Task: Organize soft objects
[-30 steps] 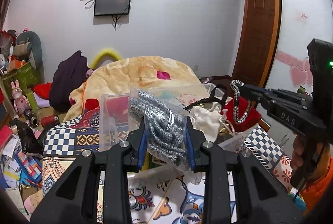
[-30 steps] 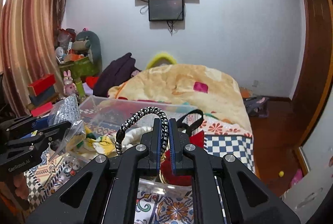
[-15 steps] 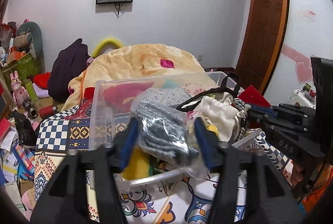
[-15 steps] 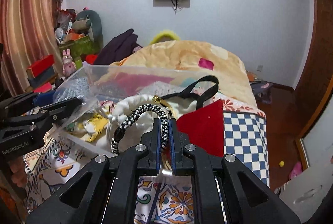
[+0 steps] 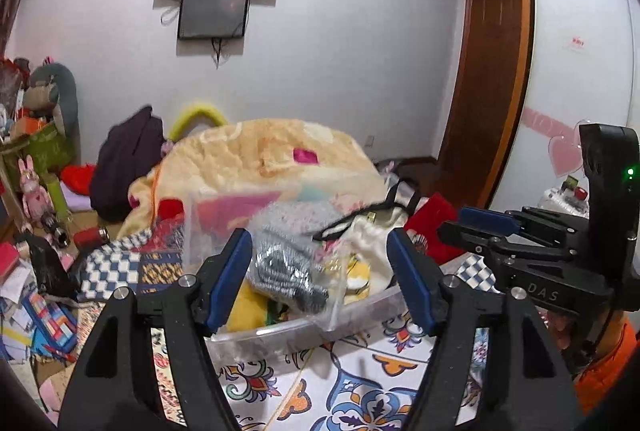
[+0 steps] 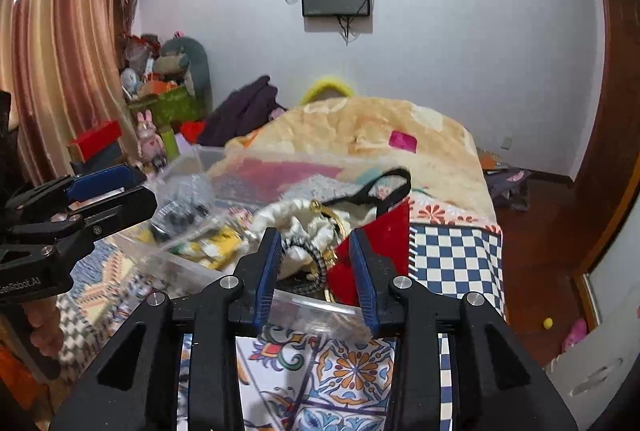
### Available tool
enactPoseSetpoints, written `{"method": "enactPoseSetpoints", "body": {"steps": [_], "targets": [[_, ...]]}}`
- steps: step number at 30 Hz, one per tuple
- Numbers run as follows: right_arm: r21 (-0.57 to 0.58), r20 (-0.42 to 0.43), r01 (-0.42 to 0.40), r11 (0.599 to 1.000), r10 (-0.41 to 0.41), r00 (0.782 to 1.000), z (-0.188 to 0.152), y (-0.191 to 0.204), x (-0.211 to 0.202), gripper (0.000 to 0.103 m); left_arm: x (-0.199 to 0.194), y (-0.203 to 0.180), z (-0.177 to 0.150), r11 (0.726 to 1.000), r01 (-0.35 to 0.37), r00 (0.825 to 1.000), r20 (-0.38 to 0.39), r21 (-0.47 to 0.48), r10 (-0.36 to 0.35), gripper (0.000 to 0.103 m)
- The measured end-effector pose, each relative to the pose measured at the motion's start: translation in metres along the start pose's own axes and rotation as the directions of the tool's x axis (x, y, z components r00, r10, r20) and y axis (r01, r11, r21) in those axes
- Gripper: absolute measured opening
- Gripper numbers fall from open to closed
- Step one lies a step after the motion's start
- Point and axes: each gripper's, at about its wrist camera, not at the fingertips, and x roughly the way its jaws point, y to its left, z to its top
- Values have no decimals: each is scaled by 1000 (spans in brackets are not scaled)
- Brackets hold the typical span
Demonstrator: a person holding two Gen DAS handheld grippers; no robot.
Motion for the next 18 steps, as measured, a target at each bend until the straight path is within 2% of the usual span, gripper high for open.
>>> {"method": "enactPoseSetpoints", "body": {"steps": [6,10,12,15,18], "targets": [[9,117,-34,999,33,993,13,6,-40,43,-36,-3,16,1000,-7,997,79,-2,7,74],[-4,194,-39,999,39,980,21,14,-67,46,-60,-4,24,1000,-20,991,129,-1,19,76],[-8,234,-37,999,38,972,24,19,-80,53,-72,-6,29,1000,-21,988,154,7,19,77],[-13,275,-36,999,38,961,27,23,-91,60,-88,-9,34,999,-29,981,190,16,26,85],[-19,309,-36,999,40,950,30,28,-103,62,-104,-13,38,999,-36,974,225,28,29,91]]}}
